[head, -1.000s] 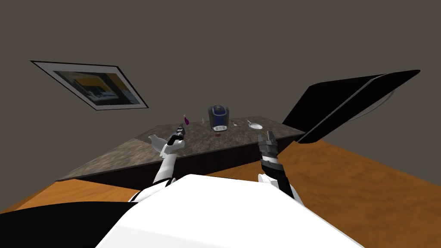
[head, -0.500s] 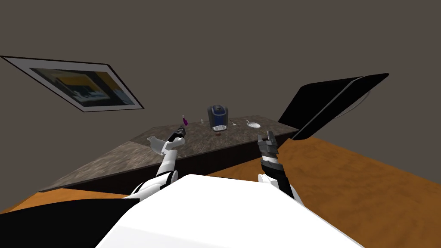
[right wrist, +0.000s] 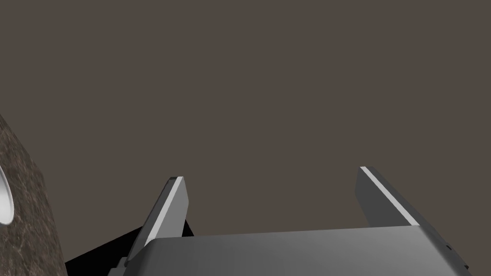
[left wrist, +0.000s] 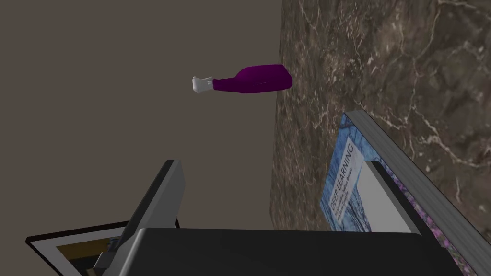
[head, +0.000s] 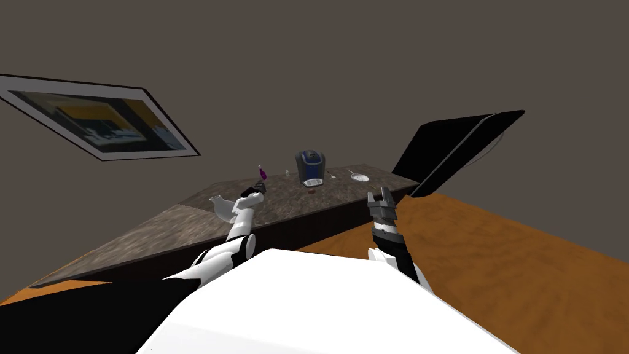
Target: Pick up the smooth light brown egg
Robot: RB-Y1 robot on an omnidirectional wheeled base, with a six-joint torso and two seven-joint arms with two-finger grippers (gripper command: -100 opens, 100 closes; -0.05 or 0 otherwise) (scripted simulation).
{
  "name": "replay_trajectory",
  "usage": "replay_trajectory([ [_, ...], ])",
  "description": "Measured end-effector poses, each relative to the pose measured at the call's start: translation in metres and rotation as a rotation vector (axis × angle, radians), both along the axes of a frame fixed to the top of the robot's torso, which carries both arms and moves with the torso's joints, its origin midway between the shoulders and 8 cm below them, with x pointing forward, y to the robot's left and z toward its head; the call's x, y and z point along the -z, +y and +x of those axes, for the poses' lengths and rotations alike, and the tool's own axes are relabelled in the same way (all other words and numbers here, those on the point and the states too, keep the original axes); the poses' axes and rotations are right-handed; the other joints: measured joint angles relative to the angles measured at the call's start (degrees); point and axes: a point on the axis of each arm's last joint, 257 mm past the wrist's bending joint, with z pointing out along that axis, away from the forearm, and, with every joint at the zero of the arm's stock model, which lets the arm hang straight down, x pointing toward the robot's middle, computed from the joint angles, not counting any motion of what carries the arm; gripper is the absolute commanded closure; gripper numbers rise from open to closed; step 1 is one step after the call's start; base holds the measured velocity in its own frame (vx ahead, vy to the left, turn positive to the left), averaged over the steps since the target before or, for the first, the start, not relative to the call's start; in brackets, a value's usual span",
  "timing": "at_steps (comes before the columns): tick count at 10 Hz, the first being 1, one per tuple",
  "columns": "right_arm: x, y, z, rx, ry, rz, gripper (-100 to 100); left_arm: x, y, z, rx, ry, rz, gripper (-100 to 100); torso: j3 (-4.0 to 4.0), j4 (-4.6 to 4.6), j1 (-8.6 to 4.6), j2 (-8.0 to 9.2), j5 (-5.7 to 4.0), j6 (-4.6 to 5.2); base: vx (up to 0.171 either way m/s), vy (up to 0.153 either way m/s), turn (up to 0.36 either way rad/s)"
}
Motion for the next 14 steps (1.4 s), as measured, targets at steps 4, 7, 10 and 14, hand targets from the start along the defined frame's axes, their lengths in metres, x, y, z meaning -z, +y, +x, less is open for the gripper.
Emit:
replay_trajectory([
  [4, 0.0, 0.0, 0.0, 0.0, 0.0, 0.0, 0, 0.02, 0.002, 0.011, -0.007, 0.076, -0.11, -100, 0.0, 0.01, 0.08, -0.01, 0.0, 0.05, -0.001, 0.055, -0.107],
  [7, 0.0, 0.0, 0.0, 0.0, 0.0, 0.0, 0, 0.035, 0.002, 0.014, -0.011, 0.132, -0.184, -100, 0.02, 0.02, 0.11, 0.02, 0.01, 0.04, -0.009, 0.052, -0.06],
  [10, 0.0, 0.0, 0.0, 0.0, 0.0, 0.0, 0, 0.053, -0.003, 0.019, -0.012, 0.197, -0.28, -100, 0.0, 0.0, -0.01, 0.0, 0.01, 0.01, 0.0, 0.021, -0.056],
  [14, 0.0, 0.0, 0.0, 0.0, 0.0, 0.0, 0, 0.078, -0.013, 0.015, -0.015, 0.281, -0.378, -100, 0.0, 0.0, -0.11, -0.01, -0.03, -0.01, 0.0, 0.002, -0.01],
])
